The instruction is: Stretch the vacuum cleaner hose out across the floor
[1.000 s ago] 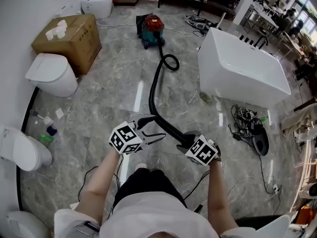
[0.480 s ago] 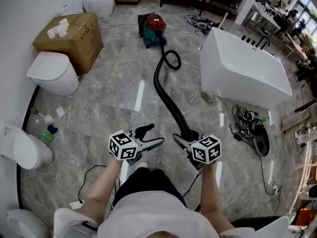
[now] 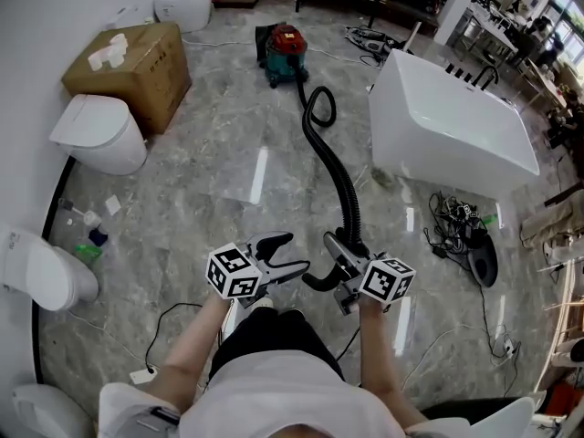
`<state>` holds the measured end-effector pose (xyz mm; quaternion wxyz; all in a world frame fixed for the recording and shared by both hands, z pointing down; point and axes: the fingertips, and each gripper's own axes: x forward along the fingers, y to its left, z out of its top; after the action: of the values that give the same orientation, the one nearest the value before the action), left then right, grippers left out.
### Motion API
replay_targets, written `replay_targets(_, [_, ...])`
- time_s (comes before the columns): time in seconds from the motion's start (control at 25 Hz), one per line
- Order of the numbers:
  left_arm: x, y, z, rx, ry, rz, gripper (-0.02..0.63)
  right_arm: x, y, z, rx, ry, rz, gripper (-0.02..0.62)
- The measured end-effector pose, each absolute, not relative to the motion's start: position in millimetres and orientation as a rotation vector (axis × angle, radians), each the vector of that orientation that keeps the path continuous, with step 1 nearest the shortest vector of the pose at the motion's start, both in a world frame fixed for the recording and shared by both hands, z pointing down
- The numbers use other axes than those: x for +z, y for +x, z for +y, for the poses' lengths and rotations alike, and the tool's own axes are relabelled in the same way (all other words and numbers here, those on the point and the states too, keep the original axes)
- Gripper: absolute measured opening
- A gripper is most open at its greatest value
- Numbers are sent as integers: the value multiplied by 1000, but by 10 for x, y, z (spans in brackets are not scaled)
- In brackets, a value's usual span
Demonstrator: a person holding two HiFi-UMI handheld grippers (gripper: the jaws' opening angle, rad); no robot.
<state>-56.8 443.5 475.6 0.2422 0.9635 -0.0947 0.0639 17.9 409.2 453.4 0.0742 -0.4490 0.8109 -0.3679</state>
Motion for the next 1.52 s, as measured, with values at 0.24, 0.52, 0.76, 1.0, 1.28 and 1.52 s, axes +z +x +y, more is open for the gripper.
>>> replay_targets(0.24, [4693,-602,4473,139,2616,-244,337,4432,349,4050,-1138,-1319,2177,213])
replay_targets(0.52, [4598,-607,4529,123,2618,-218,337,4365,459,3996,-1125,-1271,2007,213])
replay_targets(0.76, [4546,-602,4610,121,2614,-184,337,4417,464,3915,-1166,-1271,1935,213])
replay_targets(1.0, [4514,-596,4691,95,2602,-147,337,4530,623,3913,-1168,-1389,1881,213])
replay_targets(1.28, [4514,-633,4786,108,2604,-132,337,4450,617,3811,-1136,-1350,1813,213])
replay_targets(1.52, [4499,-690,4963,97,2578,-44,337,4469,664,3789,-1157,-1292,1677,213])
